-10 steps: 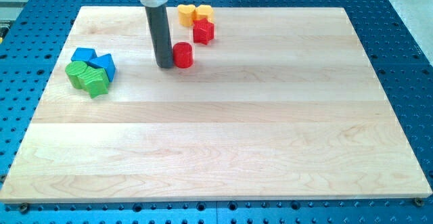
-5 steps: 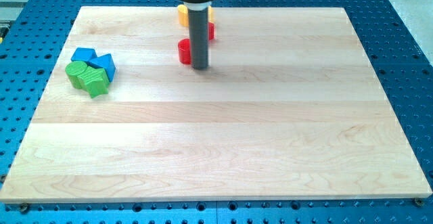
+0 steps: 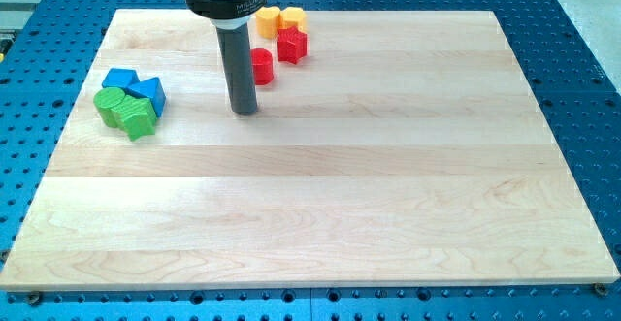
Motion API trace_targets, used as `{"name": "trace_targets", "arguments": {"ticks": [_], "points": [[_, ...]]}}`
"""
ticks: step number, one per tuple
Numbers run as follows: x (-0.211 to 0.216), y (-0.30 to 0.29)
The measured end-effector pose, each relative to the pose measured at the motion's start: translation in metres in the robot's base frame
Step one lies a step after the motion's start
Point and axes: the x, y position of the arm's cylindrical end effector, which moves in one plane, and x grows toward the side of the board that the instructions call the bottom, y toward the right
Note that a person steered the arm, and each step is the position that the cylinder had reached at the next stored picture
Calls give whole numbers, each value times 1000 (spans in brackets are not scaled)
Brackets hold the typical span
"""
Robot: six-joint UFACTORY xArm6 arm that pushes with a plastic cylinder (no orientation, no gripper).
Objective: Push the red circle below the heart
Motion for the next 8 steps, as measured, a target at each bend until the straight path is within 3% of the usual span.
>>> {"name": "trace_targets", "arguments": {"ticks": [1, 5, 6, 7, 8], "points": [[-41, 4], [-82, 7], [-82, 7], [-48, -19], [-31, 44]]}}
